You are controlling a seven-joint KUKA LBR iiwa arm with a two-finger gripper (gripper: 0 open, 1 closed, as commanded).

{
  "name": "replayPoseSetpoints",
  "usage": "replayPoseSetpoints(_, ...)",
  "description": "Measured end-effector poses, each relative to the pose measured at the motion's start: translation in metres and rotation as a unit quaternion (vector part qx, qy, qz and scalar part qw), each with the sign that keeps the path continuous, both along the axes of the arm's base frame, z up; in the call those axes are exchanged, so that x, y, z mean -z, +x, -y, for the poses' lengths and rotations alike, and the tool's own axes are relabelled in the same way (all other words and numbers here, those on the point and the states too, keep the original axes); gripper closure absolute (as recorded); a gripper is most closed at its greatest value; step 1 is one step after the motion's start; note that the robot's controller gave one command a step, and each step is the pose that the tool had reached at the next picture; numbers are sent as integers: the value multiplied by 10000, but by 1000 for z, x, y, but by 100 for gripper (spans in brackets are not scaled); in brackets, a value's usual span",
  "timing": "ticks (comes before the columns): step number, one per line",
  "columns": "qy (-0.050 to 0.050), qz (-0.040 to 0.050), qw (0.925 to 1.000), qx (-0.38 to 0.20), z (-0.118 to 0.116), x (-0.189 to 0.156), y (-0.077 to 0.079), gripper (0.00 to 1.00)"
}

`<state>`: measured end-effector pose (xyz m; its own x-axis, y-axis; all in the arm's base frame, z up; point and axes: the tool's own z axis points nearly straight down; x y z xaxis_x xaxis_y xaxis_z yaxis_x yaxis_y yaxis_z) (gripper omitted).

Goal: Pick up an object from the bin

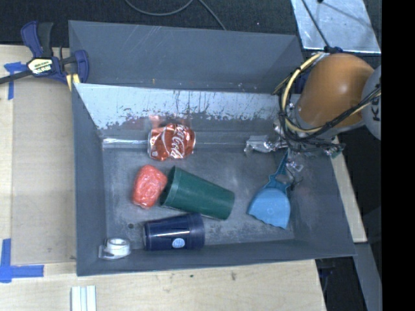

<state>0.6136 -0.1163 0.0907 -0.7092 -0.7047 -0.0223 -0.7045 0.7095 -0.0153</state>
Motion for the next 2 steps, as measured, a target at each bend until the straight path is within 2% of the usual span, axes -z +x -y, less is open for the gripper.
replayPoseSetpoints(1,13,26,9995,316,-11,-5,-10,0)
replayPoseSetpoints(2,9,21,9999,162,-11,4,-15,0)
